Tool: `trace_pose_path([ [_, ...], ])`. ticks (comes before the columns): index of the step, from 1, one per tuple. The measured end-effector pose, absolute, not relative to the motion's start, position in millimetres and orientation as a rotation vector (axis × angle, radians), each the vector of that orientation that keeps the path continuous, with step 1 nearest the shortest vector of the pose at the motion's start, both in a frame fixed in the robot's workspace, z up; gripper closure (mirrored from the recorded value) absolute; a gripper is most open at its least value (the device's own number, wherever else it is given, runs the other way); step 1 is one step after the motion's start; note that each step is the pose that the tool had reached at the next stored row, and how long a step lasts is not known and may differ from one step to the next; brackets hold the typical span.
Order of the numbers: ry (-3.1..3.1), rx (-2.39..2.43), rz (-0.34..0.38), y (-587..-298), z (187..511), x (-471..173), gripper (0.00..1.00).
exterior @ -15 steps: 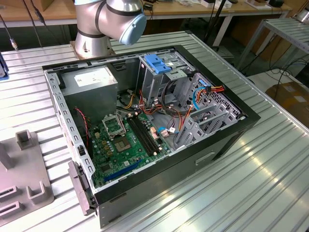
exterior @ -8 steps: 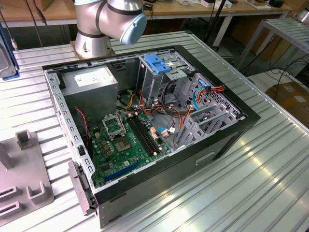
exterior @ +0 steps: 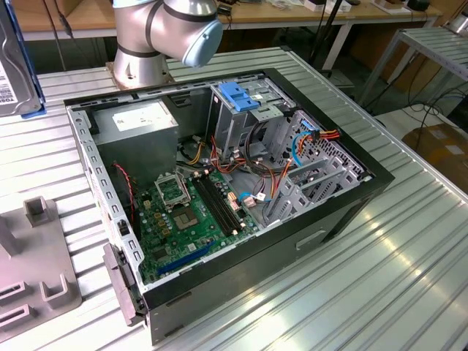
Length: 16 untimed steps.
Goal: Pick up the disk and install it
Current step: 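Pick up the disk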
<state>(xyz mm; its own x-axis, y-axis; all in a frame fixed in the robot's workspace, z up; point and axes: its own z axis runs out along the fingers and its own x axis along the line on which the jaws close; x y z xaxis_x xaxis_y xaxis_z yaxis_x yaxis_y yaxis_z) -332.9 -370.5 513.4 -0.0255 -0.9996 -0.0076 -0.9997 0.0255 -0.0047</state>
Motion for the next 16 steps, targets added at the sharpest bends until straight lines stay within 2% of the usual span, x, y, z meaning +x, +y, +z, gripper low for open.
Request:
trace_pose_path([
  [16, 2.244, -2.187, 0.003, -378, 512, -294, 0.63],
])
